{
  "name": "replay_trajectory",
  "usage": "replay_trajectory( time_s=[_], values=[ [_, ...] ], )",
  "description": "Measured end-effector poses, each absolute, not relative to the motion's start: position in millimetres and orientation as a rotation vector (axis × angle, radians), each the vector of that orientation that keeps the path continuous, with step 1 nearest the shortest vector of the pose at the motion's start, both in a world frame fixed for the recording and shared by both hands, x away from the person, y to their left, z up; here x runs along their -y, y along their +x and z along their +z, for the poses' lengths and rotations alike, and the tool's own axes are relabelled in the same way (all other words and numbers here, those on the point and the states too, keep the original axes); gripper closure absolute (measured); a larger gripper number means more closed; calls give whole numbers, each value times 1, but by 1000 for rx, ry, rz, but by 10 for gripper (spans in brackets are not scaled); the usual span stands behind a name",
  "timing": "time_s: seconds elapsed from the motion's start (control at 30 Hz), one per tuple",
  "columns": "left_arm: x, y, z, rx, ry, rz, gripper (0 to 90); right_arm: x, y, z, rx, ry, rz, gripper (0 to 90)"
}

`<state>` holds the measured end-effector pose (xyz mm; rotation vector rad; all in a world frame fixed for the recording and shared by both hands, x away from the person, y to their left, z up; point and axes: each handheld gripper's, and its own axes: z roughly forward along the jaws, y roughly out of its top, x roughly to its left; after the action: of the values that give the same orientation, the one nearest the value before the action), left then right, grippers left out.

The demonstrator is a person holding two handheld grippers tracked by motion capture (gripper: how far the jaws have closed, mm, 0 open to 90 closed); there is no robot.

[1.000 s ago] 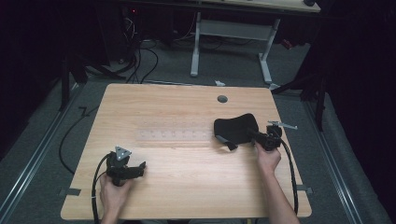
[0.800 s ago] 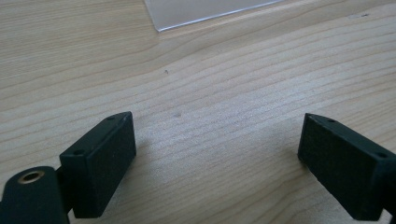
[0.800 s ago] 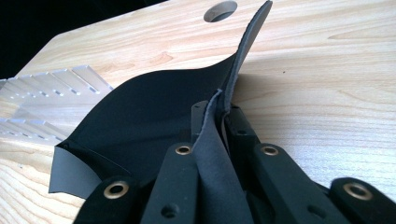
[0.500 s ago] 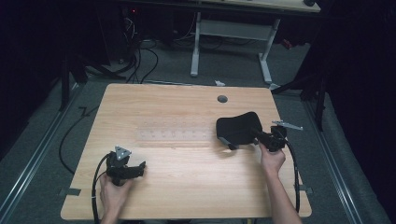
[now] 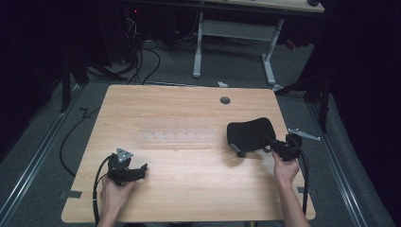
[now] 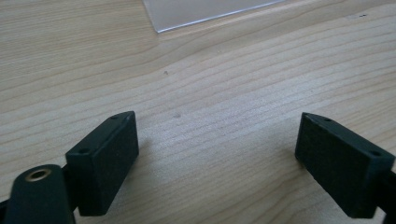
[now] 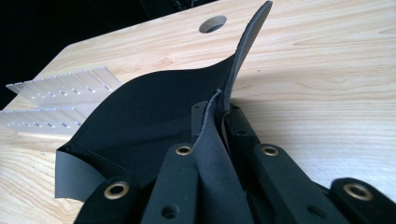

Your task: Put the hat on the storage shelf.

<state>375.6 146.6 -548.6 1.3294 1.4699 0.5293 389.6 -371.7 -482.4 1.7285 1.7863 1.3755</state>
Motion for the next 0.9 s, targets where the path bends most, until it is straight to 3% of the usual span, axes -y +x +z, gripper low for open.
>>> replay_trajectory(
  time_s=[0.33,0.9],
  values=[
    [-145,368,-546,-1453,1365,499,169,370,370,-475,-1803,1688,1388,851],
    [-130,339,-530,-1238,1377,440,174,368,344,-473,-1810,1683,1466,849]
  ],
)
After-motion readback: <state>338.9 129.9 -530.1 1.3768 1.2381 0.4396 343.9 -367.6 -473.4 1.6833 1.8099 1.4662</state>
